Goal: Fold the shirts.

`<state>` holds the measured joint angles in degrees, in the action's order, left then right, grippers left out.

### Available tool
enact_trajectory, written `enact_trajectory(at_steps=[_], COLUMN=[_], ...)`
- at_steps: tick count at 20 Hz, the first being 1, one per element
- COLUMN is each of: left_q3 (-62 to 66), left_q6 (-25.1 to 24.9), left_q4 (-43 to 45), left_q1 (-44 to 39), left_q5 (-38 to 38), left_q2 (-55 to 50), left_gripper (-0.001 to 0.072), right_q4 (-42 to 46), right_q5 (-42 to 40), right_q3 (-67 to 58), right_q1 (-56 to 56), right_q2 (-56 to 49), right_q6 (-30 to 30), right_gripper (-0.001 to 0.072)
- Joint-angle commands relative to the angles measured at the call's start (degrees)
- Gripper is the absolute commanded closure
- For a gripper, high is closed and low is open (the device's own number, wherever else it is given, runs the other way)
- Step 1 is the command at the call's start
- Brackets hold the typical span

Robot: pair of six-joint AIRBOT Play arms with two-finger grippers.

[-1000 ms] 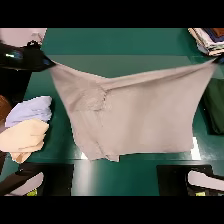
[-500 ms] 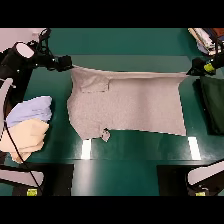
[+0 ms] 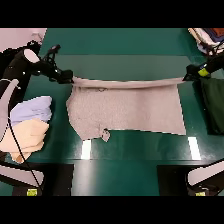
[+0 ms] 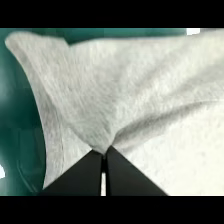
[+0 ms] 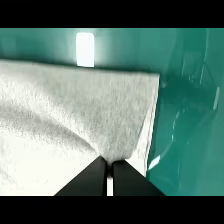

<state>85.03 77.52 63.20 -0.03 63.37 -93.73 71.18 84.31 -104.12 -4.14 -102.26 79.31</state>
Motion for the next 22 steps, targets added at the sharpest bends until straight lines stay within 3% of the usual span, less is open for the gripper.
enact_trajectory(at_steps=[1, 4, 5, 6, 7, 13, 18, 22], left_q3=[-4.7, -5.44, -5.44, -5.4, -5.05, -8.94, -32.24, -48.24], left_q6=[-0.13, 0.68, 0.87, 2.34, 3.56, 3.5, 7.61, 8.02], left_q4=[0.87, 0.85, 0.85, 0.85, 0.9, 6.29, 5.38, -2.08], left_q1=[0.07, 0.09, 0.07, 0.09, 0.09, 0.07, 0.02, 0.02], left_q5=[-0.66, -1.36, -1.2, -0.79, 0.48, 10.97, 9.18, 4.52], left_q2=[-0.09, -0.17, -0.17, -0.17, -0.13, 8.68, 26.08, 36.06], left_gripper=[0.0686, 0.0683, 0.0507, 0.0238, 0.0165, 0.0164, 0.0164, 0.0164], right_q4=[2.01, 1.81, 1.81, 1.86, 1.86, 1.86, -1.49, -7.1], right_q5=[-4.83, -9.44, -9.75, -9.62, -9.03, -6.84, -8.22, -13.42], right_q3=[10.1, 15.78, 16.68, 17.11, 17.14, 24.17, 37.64, 43.82], right_q1=[1.81, 2.32, 2.32, 2.29, 2.08, -2.95, -7.13, -8.81], right_q2=[3.32, 5.38, 5.84, 6.34, 6.88, 18.25, 30.71, 36.41], right_q6=[-0.31, -0.22, -0.2, -0.2, -0.2, -0.31, -0.33, -1.49], right_gripper=[0.0701, 0.0699, 0.0681, 0.0516, 0.0388, 0.0386, 0.0386, 0.0386])
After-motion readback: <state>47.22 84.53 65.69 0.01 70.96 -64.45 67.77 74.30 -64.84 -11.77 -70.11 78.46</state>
